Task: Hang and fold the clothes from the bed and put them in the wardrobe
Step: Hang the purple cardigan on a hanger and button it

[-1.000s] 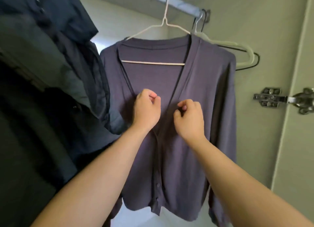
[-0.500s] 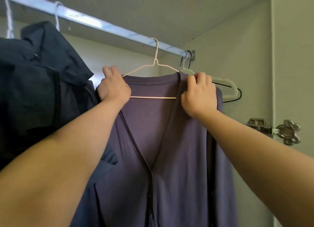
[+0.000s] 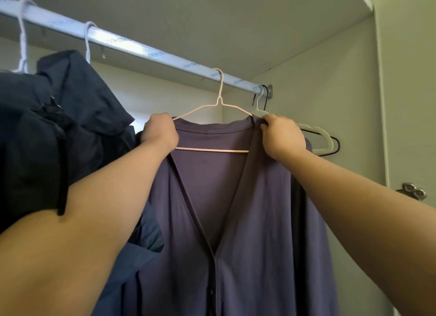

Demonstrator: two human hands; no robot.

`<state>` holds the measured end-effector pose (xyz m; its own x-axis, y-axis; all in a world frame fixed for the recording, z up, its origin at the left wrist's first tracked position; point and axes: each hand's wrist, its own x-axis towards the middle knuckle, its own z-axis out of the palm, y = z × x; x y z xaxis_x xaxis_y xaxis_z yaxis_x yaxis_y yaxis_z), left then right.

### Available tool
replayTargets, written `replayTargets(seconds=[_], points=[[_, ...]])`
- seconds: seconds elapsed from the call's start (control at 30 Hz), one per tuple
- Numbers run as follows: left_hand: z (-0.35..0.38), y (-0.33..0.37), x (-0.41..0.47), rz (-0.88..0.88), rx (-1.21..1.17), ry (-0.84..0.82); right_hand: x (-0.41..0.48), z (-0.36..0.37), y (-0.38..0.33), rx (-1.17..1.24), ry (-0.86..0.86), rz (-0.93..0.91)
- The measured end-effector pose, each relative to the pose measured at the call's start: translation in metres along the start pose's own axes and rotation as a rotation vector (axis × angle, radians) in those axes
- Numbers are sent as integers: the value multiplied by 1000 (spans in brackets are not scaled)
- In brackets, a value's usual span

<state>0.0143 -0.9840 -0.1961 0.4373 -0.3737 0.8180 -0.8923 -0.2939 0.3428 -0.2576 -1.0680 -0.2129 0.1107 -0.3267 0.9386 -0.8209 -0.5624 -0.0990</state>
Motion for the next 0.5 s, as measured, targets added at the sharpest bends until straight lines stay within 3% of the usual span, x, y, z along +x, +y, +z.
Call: replayTargets(seconds=[0.27,0.5], points=[[7,-5,6,96,-158,21,-2,-21,5,27,-123,33],[8,1,9,66,-165,32,-11,-32,21,-167,-213,127]])
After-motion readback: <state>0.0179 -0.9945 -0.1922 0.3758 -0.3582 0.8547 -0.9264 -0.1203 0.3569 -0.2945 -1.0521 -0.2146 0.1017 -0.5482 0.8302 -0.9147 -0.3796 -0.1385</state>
